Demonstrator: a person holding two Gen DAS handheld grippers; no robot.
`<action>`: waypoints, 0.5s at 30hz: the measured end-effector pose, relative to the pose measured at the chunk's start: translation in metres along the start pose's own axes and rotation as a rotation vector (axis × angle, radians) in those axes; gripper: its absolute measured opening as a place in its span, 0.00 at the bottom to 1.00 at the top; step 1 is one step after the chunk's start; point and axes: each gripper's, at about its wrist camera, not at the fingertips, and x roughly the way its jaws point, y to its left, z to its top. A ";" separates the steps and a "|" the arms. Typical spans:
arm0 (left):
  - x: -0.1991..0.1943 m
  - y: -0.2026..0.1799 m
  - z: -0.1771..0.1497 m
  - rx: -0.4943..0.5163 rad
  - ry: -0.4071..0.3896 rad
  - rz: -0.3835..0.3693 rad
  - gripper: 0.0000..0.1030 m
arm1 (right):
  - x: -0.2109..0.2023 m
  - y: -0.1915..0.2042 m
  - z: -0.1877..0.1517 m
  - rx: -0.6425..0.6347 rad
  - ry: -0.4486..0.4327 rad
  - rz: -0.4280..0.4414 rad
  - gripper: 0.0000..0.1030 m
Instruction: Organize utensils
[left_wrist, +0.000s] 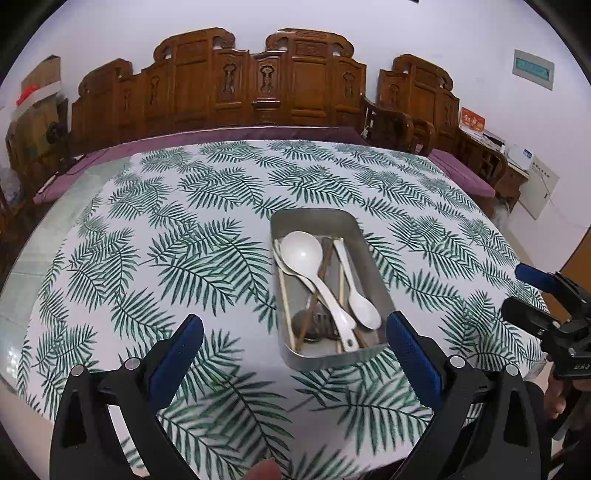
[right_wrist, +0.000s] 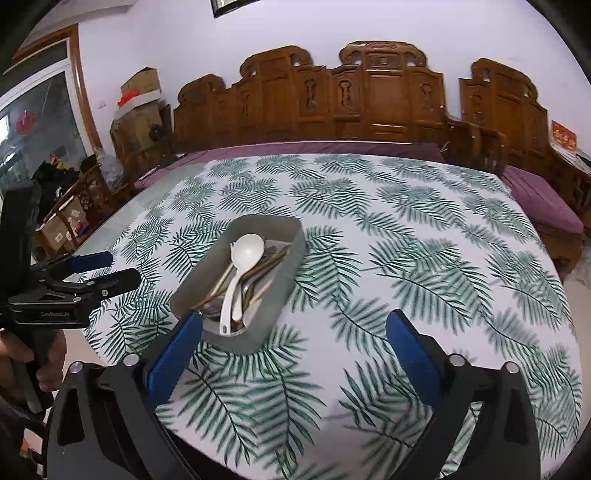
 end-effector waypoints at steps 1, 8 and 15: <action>-0.003 -0.003 -0.001 0.000 -0.003 0.001 0.92 | -0.006 -0.003 -0.002 0.005 -0.007 -0.005 0.97; -0.043 -0.033 0.003 0.047 -0.078 -0.031 0.92 | -0.054 -0.022 -0.007 0.050 -0.073 -0.048 0.97; -0.095 -0.063 0.013 0.076 -0.174 -0.054 0.92 | -0.107 -0.027 0.003 0.055 -0.178 -0.101 0.97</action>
